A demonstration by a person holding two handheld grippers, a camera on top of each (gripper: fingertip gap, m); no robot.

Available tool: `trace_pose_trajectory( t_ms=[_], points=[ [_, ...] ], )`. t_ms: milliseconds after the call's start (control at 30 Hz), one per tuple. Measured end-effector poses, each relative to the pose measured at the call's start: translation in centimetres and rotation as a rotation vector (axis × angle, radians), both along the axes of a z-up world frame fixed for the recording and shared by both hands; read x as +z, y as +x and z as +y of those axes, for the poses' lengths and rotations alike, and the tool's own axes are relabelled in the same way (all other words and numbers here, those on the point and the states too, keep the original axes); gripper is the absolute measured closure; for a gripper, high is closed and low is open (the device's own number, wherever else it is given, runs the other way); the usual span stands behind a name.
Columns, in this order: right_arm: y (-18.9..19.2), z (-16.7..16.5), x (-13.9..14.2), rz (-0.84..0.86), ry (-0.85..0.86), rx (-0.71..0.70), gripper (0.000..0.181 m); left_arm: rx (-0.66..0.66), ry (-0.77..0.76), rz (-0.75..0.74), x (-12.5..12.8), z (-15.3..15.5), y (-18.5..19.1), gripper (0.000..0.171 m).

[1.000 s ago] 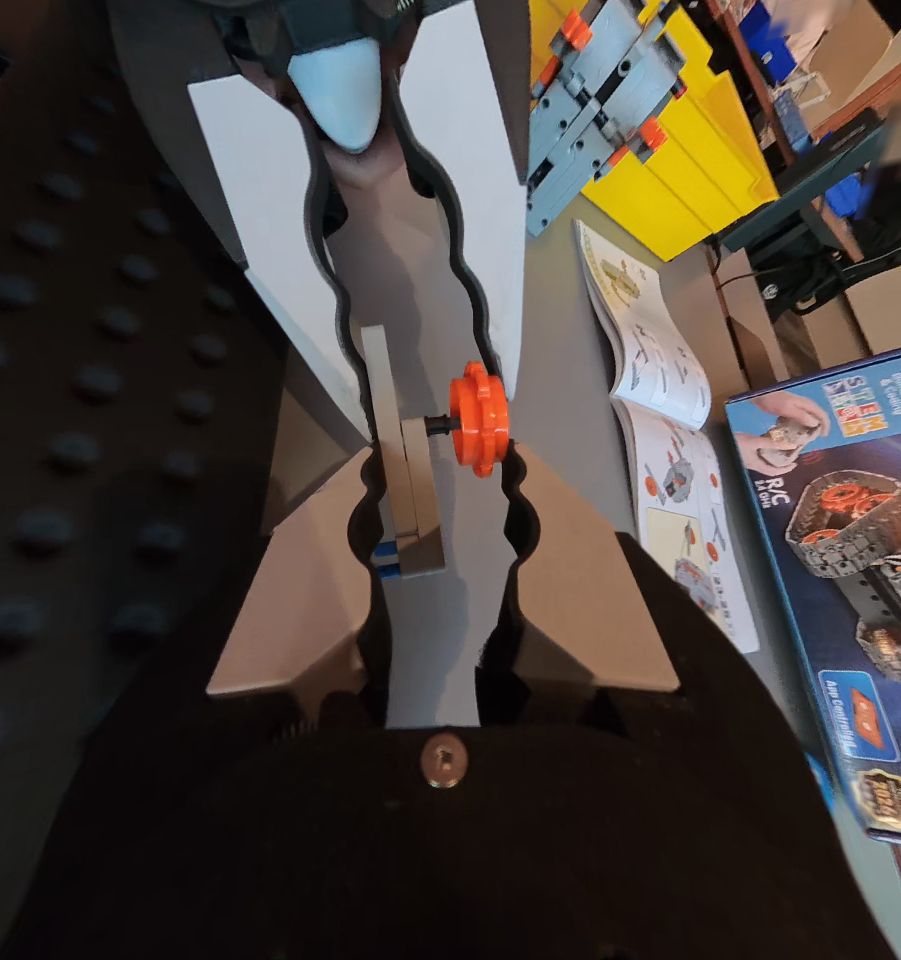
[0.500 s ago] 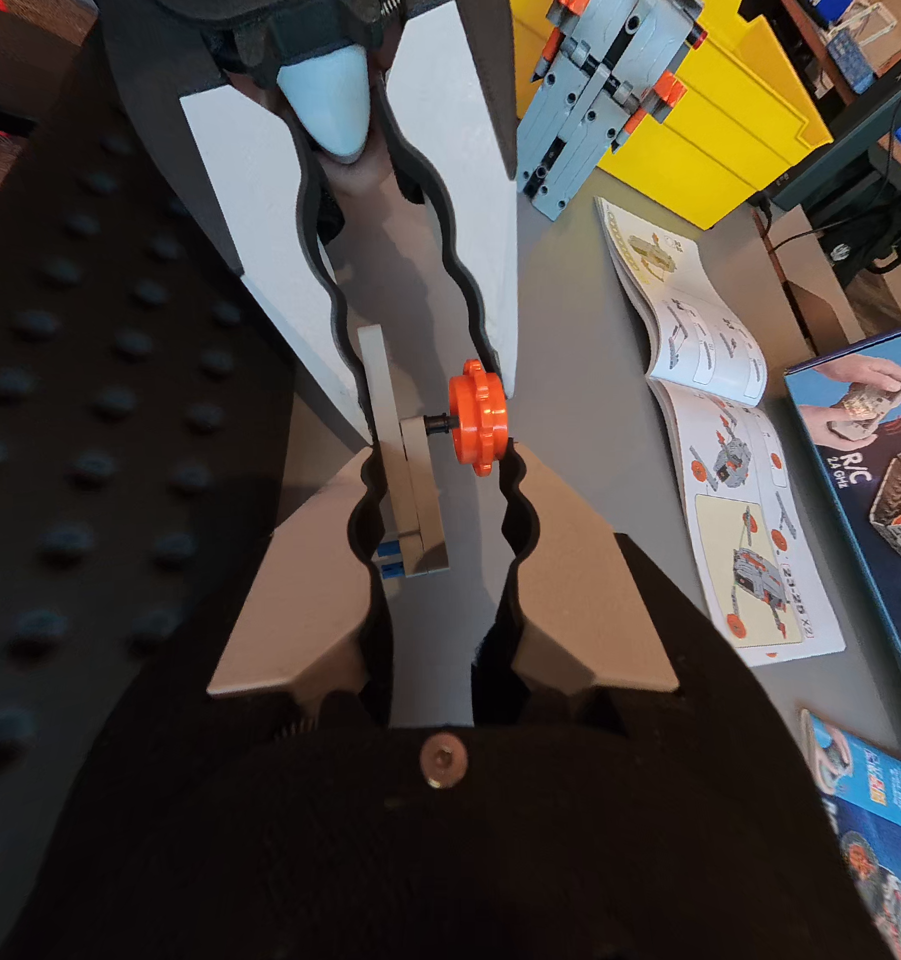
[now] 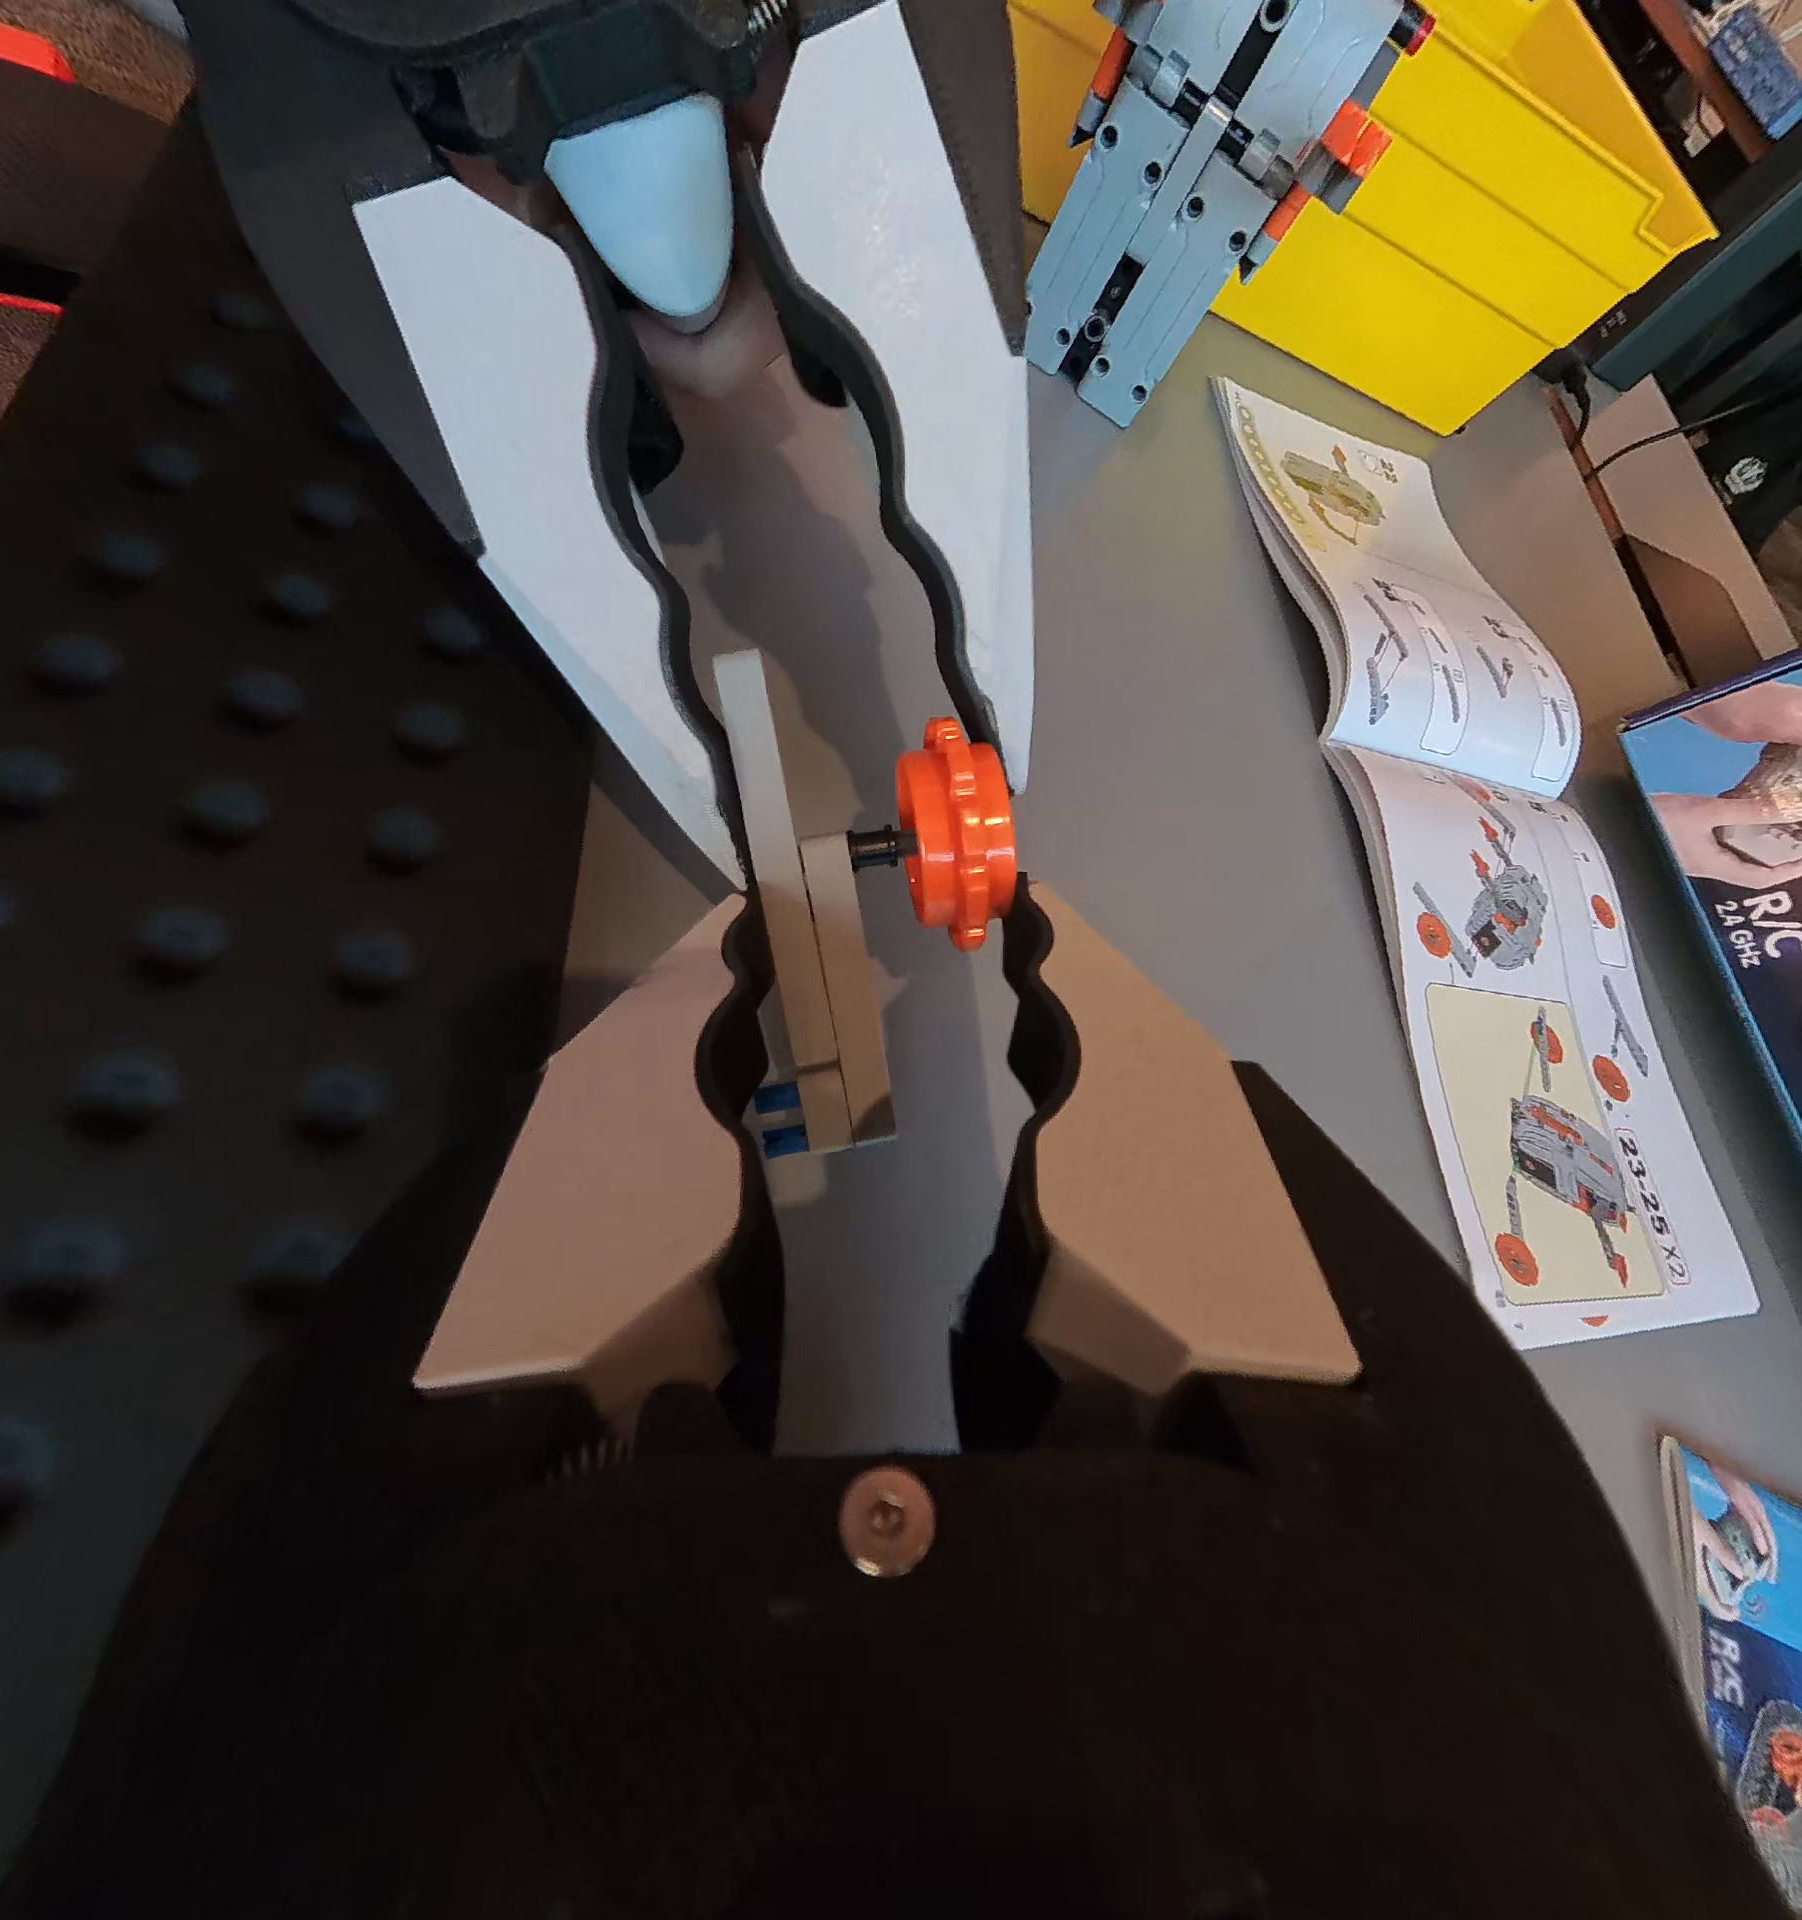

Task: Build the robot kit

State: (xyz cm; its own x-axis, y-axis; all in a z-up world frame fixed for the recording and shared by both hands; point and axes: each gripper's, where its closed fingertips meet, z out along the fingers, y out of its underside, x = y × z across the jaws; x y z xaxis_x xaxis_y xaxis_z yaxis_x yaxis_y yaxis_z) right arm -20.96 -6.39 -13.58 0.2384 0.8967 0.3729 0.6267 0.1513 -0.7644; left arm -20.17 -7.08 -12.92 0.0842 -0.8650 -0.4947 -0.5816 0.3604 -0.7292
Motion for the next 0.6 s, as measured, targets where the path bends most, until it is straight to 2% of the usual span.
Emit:
trace_pose_trajectory(
  t_ms=[133, 367, 500, 600],
  points=[
    [0.1, 0.4, -0.8, -0.063, 0.063, -0.003, 0.135, -0.004, 0.100, 0.045, -0.4, 0.2, 0.1, 0.128],
    [0.2, 0.1, -0.6, -0.114, 0.137, 0.001, 0.135, -0.058, 0.382, 0.084, 0.2, -0.5, 0.4, 0.127],
    [0.4, 0.8, 0.6, -0.144, 0.278, -0.036, 0.136, -0.023, 0.366, 0.038, 0.9, 0.1, 0.4, 0.126],
    [0.5, 0.9, 0.6, -0.186, 0.327, -0.043, 0.136, -0.011, 0.408, 0.041, 1.1, 0.5, 0.6, 0.113]
  ],
)
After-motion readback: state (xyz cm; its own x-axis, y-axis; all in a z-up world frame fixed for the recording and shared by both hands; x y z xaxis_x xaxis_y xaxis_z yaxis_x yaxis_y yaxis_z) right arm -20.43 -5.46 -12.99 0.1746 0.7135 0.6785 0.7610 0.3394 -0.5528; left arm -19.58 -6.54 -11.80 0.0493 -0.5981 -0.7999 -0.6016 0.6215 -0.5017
